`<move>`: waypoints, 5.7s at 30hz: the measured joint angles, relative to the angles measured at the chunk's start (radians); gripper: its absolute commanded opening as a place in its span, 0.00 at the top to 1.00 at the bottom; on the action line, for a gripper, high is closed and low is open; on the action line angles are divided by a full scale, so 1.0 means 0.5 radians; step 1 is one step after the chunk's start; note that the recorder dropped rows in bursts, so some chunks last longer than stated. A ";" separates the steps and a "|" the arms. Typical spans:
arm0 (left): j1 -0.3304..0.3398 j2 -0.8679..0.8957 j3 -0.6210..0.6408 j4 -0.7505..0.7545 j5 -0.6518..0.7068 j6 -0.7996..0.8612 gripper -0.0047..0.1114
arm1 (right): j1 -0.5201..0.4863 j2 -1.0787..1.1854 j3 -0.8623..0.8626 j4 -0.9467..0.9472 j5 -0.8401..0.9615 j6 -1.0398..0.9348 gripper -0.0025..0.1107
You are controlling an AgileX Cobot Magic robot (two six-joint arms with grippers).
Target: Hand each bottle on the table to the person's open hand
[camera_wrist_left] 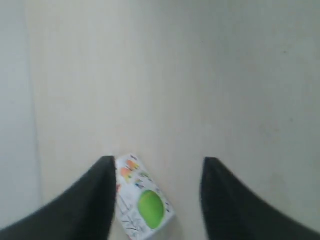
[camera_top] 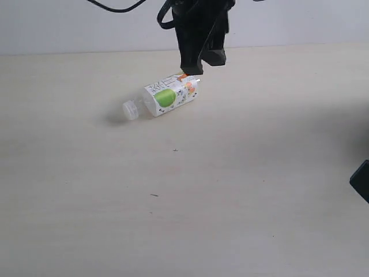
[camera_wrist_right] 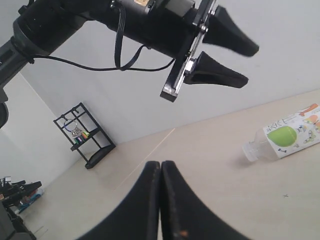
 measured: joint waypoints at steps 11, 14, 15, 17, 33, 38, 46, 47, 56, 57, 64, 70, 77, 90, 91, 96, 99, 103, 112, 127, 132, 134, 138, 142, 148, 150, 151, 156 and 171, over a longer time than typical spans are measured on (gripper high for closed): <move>0.246 -0.013 0.000 -0.361 0.279 -0.768 0.93 | 0.000 0.000 0.000 0.000 0.000 0.000 0.98; 0.378 -0.046 0.061 -0.671 0.278 -0.839 0.93 | 0.000 0.000 0.000 0.000 0.000 0.000 0.98; 0.413 -0.060 0.103 -0.768 0.278 -0.830 0.93 | 0.000 0.000 0.000 0.000 0.000 0.000 0.98; 0.501 -0.103 0.215 -1.018 0.275 -0.761 0.93 | 0.000 0.000 0.000 0.000 0.000 0.000 0.98; 1.131 -0.435 1.157 -2.048 0.287 0.022 0.94 | 0.000 0.000 0.000 0.000 0.000 0.000 0.98; 1.196 -0.446 1.322 -2.102 0.283 0.223 0.94 | 0.000 0.000 0.000 0.000 0.000 0.000 0.98; 1.343 -0.450 1.726 -2.611 0.227 1.003 0.94 | 0.000 0.000 0.000 0.000 0.000 0.000 0.98; 1.370 -0.453 1.791 -2.698 0.245 1.129 0.94 | 0.000 0.000 0.000 0.000 0.000 0.000 0.98; 1.753 -0.459 2.227 -2.931 0.269 1.496 0.94 | 0.000 0.000 0.000 0.000 0.000 0.000 0.98; 1.802 -0.469 2.265 -2.941 0.269 1.521 0.94 | 0.000 0.000 0.000 0.000 0.000 0.000 0.98; 2.107 -0.602 2.690 -3.190 0.266 2.009 0.94 | 0.000 0.000 0.000 0.000 0.000 0.000 0.98; 2.157 -0.643 2.838 -3.338 0.266 2.116 0.94 | 0.000 0.000 0.000 0.000 0.000 0.000 0.98; 2.085 -0.643 2.839 -3.357 0.266 2.113 0.94 | 0.000 0.000 0.000 0.000 0.000 0.000 0.98; 1.980 -0.643 2.045 -3.341 -0.249 1.568 0.96 | 0.000 0.000 0.000 0.000 0.000 0.000 0.98; 1.976 -0.643 1.965 -3.300 -0.423 1.496 0.96 | 0.000 0.000 0.000 0.000 0.000 0.000 0.98; 1.937 -0.668 1.728 -2.603 -1.467 0.714 0.96 | 0.000 0.000 0.000 0.000 0.000 0.000 0.98; 1.937 -0.668 1.686 -2.412 -1.799 0.313 0.96 | 0.000 0.000 0.000 0.000 0.000 0.000 0.98; 1.928 -0.668 1.634 -2.552 -2.060 0.046 0.96 | 0.000 0.000 0.000 0.000 0.000 0.000 0.98; 1.853 -0.697 1.637 -2.237 -2.592 -0.512 0.96 | 0.000 0.000 0.000 0.000 0.000 0.000 0.98; 1.253 -0.819 1.645 1.289 -2.478 -2.849 0.96 | 0.000 0.000 0.000 0.000 0.000 0.000 0.98; 0.951 -0.754 1.575 1.719 -2.410 -3.137 0.96 | 0.000 0.000 0.000 0.000 0.000 0.000 0.98; 0.891 -0.716 1.537 1.819 -2.322 -3.155 0.96 | 0.000 0.000 0.000 0.000 0.000 0.000 0.98; 0.840 -0.600 1.454 1.949 -2.017 -3.138 0.96 | 0.000 0.000 0.000 0.000 0.000 0.000 0.98; 0.840 -0.516 1.389 1.938 -1.730 -2.979 0.96 | 0.000 0.000 0.000 0.000 0.000 0.000 0.98; 0.840 -0.406 1.221 1.227 -1.211 -2.141 0.96 | 0.000 0.000 0.000 0.000 0.000 0.000 0.98; 0.840 -0.353 1.112 0.835 -0.994 -1.744 0.96 | 0.000 0.000 0.000 0.000 0.000 0.000 0.98; 0.840 -0.332 1.070 0.689 -0.930 -1.593 0.96 | 0.000 0.000 0.000 0.000 0.000 0.000 0.98; 0.830 -0.235 0.850 0.163 -0.793 -1.282 0.96 | 0.000 0.000 0.000 0.000 0.000 0.000 0.98; 0.827 0.334 0.147 -0.484 -0.229 -0.800 0.94 | 0.000 0.000 0.000 0.000 0.000 0.000 0.98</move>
